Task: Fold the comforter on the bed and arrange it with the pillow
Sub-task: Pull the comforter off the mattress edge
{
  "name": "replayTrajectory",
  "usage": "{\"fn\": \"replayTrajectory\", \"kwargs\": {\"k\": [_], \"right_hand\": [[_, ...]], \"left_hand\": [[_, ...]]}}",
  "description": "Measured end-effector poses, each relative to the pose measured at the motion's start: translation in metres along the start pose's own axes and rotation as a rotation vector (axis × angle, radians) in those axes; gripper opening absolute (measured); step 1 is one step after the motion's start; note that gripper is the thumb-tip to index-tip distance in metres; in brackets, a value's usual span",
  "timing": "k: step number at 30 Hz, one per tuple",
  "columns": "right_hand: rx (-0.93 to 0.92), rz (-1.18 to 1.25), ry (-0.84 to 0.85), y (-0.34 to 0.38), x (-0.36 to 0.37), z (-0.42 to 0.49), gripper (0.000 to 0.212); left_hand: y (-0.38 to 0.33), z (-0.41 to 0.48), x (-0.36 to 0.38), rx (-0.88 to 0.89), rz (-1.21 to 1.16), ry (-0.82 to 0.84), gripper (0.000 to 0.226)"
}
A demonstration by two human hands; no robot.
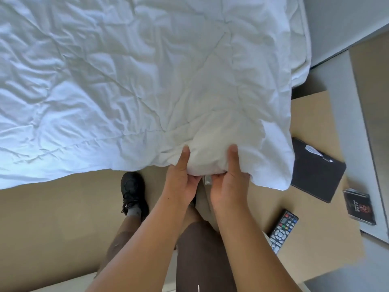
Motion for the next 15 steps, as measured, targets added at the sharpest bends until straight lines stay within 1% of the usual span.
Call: {"fn": "replayTrajectory", "kwargs": {"k": [2, 3, 4, 7, 9, 11, 13, 15], "right_hand": [[-0.062, -0.128, -0.081, 0.025, 0.014, -0.019, 0.016], [-0.071, -0.164, -0.105, 0.038, 0.022, -0.032, 0.012], [-0.063, -0.18, -0.094, 0.05, 0.03, -0.045, 0.01], [-0.028, -0.124, -0.005, 0.078, 0.05, -0.08, 0.013], [-0.033, -0.112, 0.033, 0.093, 0.057, -0.103, 0.024], [-0.045, -0.141, 0.051, 0.109, 0.064, -0.123, 0.03], [-0.055, -0.142, 0.082, 0.125, 0.072, -0.14, 0.031], [-0.064, -0.12, 0.133, 0.135, 0.08, -0.153, 0.032]], "left_hand": [[-0.004, -0.026, 0.024, 0.045, -0.001, -0.057, 0.054], [-0.006, -0.04, 0.034, 0.071, -0.006, -0.083, 0.057], [-0.01, -0.053, 0.044, 0.086, -0.016, -0.098, 0.062], [-0.026, -0.081, 0.072, 0.128, -0.026, -0.098, 0.075], [-0.039, -0.096, 0.084, 0.155, -0.008, -0.037, 0.079], [-0.054, -0.11, 0.095, 0.195, 0.021, -0.008, 0.083], [-0.07, -0.12, 0.101, 0.251, 0.014, 0.004, 0.077], [-0.088, -0.133, 0.11, 0.321, -0.014, 0.003, 0.059]]}}
Point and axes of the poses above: each hand's wrist, its own z-axis towards the middle knuckle, its own x-axis out of the palm, y = z × x, the point moved 3 cm from there along z, towards the middle knuckle, and after that the axes turned 15 degrees about y, right-handed, at the moved point
